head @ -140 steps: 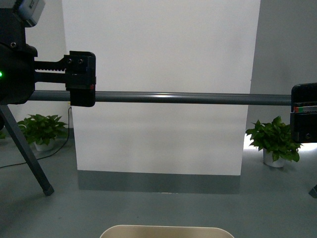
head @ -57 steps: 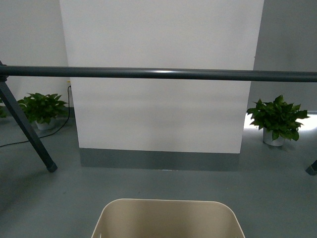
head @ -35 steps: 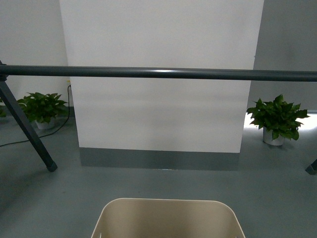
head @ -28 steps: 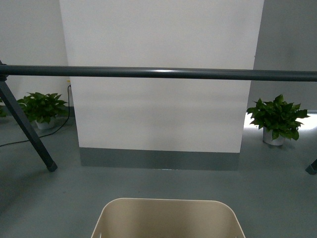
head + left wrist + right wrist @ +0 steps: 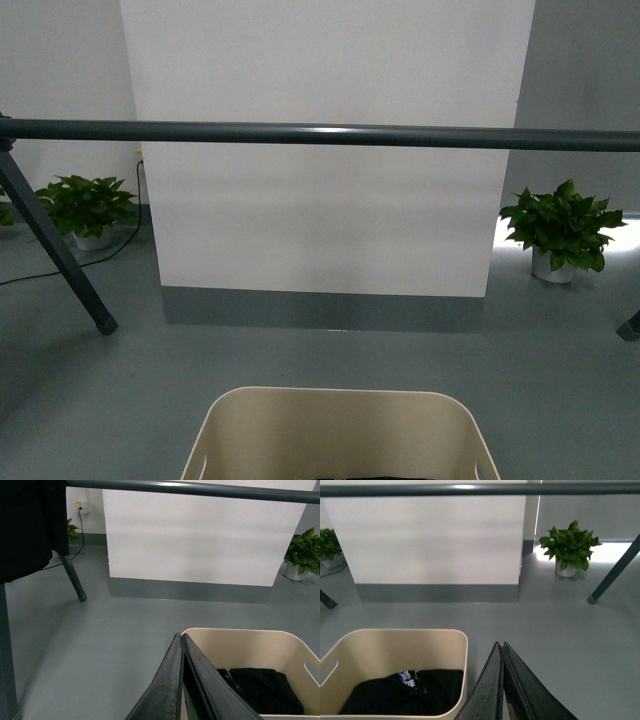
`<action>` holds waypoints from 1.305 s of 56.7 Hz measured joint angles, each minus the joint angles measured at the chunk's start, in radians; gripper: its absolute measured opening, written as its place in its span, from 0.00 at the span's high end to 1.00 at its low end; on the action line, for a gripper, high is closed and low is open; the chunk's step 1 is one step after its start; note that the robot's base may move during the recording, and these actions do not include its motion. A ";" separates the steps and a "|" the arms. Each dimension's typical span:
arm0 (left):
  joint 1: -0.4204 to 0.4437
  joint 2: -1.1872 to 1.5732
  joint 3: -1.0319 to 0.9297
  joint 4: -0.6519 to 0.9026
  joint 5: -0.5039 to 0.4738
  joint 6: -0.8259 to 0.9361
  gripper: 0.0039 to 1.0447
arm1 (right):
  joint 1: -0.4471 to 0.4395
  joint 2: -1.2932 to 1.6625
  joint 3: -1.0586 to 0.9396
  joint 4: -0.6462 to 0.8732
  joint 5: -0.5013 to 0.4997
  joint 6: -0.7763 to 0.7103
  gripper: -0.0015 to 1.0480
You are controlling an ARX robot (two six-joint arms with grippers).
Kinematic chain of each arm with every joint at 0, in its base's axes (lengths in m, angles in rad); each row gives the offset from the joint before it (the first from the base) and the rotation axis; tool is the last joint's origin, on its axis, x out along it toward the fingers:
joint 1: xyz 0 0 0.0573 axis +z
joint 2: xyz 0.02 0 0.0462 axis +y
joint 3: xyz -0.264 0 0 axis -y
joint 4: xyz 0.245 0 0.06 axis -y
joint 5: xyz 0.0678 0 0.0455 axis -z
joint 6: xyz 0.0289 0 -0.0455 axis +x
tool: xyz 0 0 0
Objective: Move hamper under clothes hanger
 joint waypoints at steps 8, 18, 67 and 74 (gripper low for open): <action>0.000 -0.109 0.000 -0.141 0.002 0.000 0.97 | 0.000 -0.039 0.000 -0.011 0.000 0.000 0.98; 0.000 -0.177 0.000 -0.184 0.000 0.000 0.97 | 0.000 -0.040 0.000 -0.013 -0.002 0.000 0.98; 0.000 -0.179 0.000 -0.185 0.001 0.000 0.11 | 0.000 -0.040 0.000 -0.013 0.000 0.001 0.06; 0.000 -0.179 0.000 -0.185 0.001 0.000 0.06 | 0.000 -0.040 0.000 -0.013 0.000 0.001 0.08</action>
